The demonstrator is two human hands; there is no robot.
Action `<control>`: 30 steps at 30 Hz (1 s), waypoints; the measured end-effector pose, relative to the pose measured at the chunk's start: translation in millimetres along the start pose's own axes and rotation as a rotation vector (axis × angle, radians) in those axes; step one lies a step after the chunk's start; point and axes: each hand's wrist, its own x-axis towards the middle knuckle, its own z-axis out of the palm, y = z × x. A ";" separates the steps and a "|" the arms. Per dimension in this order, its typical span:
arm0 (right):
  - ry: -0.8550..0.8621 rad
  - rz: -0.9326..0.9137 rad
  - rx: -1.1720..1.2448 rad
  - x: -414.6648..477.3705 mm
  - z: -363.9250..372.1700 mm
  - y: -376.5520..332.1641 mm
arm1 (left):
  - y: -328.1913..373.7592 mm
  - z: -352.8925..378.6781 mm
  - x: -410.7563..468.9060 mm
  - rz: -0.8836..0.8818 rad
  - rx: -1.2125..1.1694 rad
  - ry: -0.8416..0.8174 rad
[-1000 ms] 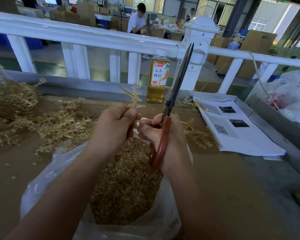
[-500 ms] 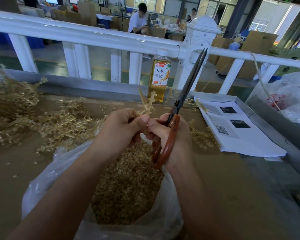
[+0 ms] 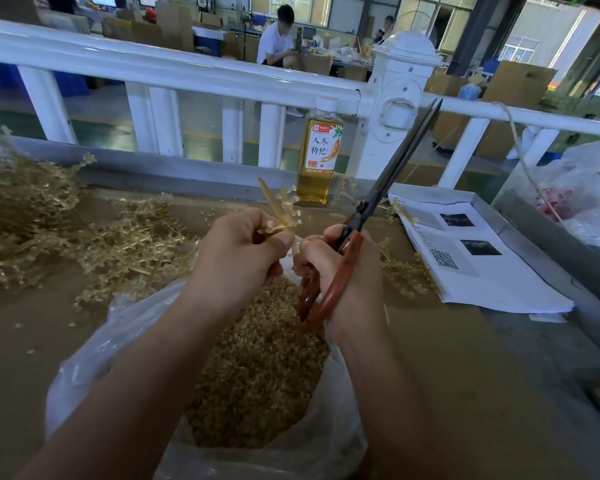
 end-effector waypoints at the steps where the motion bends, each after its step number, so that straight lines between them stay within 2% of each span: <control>1: -0.007 -0.008 -0.001 -0.9 -0.1 0.1 | -0.7 0.9 0.0 -0.001 0.004 0.014; 5: -0.072 -0.030 0.091 -4.0 -2.1 -1.0 | -1.8 7.6 -1.0 0.023 0.084 0.041; 10: -0.113 -0.104 0.068 -8.9 -5.1 1.7 | 1.5 8.5 -1.2 0.021 0.087 0.095; 14: -0.198 0.016 0.119 -15.6 -4.7 -0.7 | 1.6 3.8 0.5 0.032 0.121 0.159; 17: -0.357 0.109 0.021 -18.7 -7.9 -3.9 | 3.6 -2.9 3.4 0.093 0.136 0.204; 22: -0.686 0.051 -0.358 -22.0 -5.6 -10.8 | 7.7 -15.1 9.5 0.109 0.011 0.266; 24: -0.736 0.025 -0.412 -23.0 -4.1 -10.4 | 9.1 -17.4 10.3 0.097 -0.031 0.291; 30: -0.801 0.103 -0.408 -21.3 -7.8 -9.7 | 9.7 -23.8 12.9 0.043 -0.064 0.304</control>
